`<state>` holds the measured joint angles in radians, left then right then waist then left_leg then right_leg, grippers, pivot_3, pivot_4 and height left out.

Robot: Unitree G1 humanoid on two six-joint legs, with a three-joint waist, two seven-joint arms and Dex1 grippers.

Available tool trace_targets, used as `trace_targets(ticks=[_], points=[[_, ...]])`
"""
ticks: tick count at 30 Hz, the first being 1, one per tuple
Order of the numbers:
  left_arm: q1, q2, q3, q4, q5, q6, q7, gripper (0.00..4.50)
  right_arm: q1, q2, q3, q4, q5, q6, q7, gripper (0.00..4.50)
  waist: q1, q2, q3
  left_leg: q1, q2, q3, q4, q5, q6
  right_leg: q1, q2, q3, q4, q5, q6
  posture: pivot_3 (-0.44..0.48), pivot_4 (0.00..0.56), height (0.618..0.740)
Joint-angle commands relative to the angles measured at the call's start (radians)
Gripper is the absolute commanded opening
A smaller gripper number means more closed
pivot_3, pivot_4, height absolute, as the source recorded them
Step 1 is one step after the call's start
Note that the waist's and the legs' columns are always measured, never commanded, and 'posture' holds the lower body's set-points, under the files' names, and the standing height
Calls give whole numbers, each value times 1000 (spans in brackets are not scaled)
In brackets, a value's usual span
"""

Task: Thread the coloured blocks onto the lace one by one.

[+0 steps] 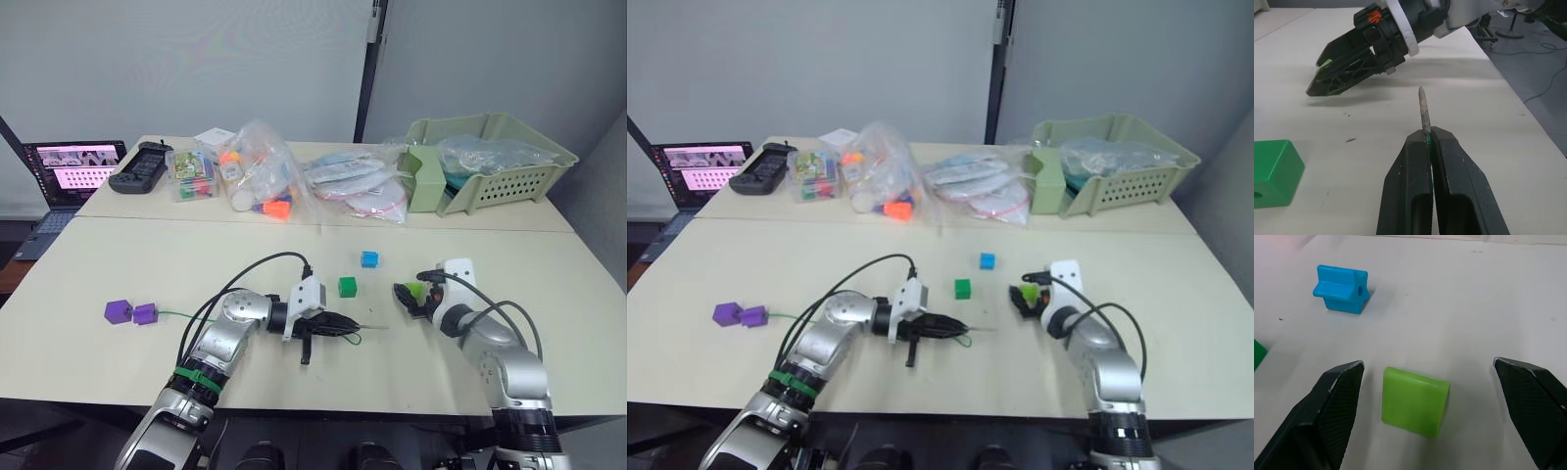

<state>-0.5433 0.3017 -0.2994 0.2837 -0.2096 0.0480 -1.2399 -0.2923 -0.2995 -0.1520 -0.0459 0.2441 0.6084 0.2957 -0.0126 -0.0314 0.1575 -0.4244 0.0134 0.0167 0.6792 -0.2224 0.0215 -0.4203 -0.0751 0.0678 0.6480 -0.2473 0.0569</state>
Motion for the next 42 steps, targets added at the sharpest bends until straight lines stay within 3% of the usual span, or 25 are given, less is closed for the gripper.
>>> trace_targets(ticks=[1,7,9,21,26,32,34,39,41,42], points=[[1,2,-6,-43,-3,-3,-7,0,-9,22,-13,-2,-4,-37,-34,3664,-1,0,0,0,0,0,0,0,0,0,0,0,0,0,0,0,150,734],[6,-5,-11,-48,-5,-1,-9,0,34,58,-22,-89,12,-3,-82,1540,0,0,0,0,0,-1,0,0,0,0,0,0,0,0,0,0,150,734],[7,-8,-15,-48,-6,-2,-10,0,55,69,-23,-134,23,17,-92,1176,-1,0,0,0,0,-2,0,0,0,0,0,0,1,0,0,0,150,734],[-7,-57,-35,3,-7,-29,-45,0,347,143,-41,-598,101,284,-194,1177,-1,1,0,0,0,-3,-1,0,0,0,0,0,-1,0,0,0,150,734],[-27,-73,-39,38,1,-42,-57,0,433,152,-17,-691,112,345,-215,1177,-1,1,-1,0,1,-3,0,0,0,0,1,0,-1,0,0,0,150,734],[-43,-77,-34,71,5,-54,-68,0,441,189,-15,-701,103,359,-244,1177,0,1,-1,0,1,-2,0,0,0,1,1,0,-2,0,0,0,150,734],[-46,-79,-33,78,7,-57,-69,0,433,197,-22,-705,109,364,-248,2197,-1,1,-1,0,1,-2,0,0,0,0,1,0,-2,0,0,0,150,734],[-48,-82,-32,85,7,-61,-69,0,420,139,-74,-774,164,459,-209,3992,1,1,0,0,0,-2,0,0,0,1,0,0,-2,0,0,0,150,734],[-47,-84,-33,90,7,-64,-69,0,395,81,-202,-825,269,541,-147,4455,1,1,0,0,0,-3,0,0,0,1,0,0,-2,0,0,0,150,734],[-48,-86,-33,93,7,-67,-68,0,387,12,-267,-843,346,594,-75,4455,2,1,0,-1,0,-3,0,0,0,1,0,0,-2,0,0,0,150,734]])
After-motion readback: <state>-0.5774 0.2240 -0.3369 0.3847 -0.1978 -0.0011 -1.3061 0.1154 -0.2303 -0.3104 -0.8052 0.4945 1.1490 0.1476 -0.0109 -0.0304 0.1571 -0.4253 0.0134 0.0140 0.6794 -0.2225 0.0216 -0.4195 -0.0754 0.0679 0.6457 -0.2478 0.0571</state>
